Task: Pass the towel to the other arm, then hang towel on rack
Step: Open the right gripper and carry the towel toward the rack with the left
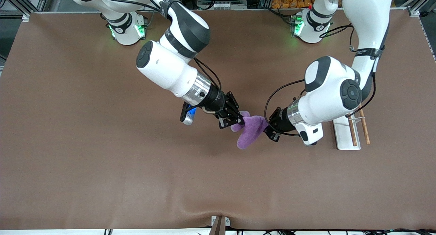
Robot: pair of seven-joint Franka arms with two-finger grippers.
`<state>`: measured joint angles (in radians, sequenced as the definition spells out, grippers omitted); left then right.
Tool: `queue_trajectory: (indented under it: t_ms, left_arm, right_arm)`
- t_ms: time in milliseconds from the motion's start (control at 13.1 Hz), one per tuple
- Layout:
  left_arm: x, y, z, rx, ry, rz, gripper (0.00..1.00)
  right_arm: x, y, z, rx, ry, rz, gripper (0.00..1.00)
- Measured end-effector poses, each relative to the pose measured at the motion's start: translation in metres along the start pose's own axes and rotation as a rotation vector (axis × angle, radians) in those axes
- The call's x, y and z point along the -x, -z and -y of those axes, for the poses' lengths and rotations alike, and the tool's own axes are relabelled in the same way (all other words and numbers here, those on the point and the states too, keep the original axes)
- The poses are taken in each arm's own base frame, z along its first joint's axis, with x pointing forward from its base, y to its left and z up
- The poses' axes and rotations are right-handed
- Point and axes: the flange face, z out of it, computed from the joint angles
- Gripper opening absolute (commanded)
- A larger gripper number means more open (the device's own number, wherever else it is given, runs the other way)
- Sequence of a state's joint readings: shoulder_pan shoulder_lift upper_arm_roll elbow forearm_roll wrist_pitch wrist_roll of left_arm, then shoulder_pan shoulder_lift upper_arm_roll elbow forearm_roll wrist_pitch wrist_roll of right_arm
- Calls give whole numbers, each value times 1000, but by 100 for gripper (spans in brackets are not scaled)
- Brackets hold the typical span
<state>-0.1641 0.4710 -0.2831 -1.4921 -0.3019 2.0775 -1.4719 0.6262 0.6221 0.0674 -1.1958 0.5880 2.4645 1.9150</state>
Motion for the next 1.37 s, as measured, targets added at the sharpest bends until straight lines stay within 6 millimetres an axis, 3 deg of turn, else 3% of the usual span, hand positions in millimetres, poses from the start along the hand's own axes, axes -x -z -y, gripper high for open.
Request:
queue_trajectory:
  t_ms: [76,152,228,533,1066,1370]
  left_arm:
    - [-3,9,2,-13,-26,-1,0]
    - [-6,19,5,-24,-56,-3,0]
    - [-7,31,8,-33,-94,-4,0]
    - [-15,74,28,-108,-253,-11,0]
    - [-53,101,65,-430,-665,-191,0]
    - [-96,139,83,-477,-944,-132,0]
  right_arm:
    - [0,0,0,0,0,0,72]
    - [0,0,0,0,-1,0,89]
    - [0,0,0,0,-1,0,100]
    - [-1,-1,0,1,3,-4,100]
    - [-1,6,7,-17,6,-6,100]
    - [-8,15,12,44,89,-45,100]
